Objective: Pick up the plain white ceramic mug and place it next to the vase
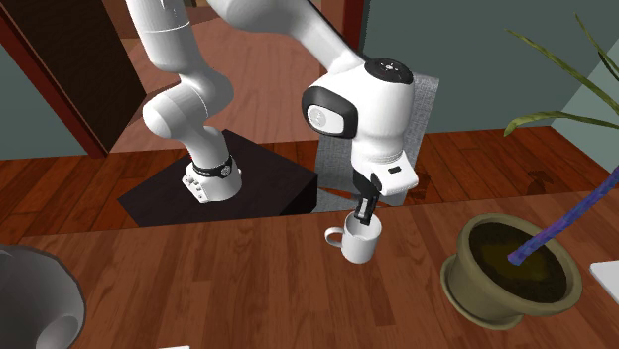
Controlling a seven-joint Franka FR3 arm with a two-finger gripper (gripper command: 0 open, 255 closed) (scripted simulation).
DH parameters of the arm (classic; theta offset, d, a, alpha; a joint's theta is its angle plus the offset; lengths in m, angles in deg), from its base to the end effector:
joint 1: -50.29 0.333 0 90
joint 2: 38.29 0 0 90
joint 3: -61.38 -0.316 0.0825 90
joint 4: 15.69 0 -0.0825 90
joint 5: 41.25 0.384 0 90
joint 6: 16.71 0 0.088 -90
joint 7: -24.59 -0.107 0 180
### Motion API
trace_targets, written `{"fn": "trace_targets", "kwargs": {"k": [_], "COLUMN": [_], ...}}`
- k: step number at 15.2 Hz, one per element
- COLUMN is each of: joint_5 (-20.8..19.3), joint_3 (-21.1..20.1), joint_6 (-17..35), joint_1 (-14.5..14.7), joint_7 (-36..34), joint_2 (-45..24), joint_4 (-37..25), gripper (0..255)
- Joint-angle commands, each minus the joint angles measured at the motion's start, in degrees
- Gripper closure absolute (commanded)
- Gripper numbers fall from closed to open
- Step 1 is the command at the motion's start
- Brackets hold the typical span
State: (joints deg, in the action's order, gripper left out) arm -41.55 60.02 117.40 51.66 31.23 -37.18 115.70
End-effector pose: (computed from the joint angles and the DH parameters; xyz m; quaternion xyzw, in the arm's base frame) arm 0.5170 0.0246 0.3643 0.9960 0.0834 0.0333 0.0033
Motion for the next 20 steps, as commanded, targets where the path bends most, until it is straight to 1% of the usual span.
{"fn": "trace_targets", "kwargs": {"k": [1,20], "joint_5": [0.0,0.2], "joint_3": [0.0,0.0], "joint_6": [-1.1,-15.8], "joint_1": [0.0,0.0], "joint_7": [0.0,0.2], "joint_2": [0.6,6.6], "joint_4": [-0.5,-9.2], "gripper": [255,255]}}
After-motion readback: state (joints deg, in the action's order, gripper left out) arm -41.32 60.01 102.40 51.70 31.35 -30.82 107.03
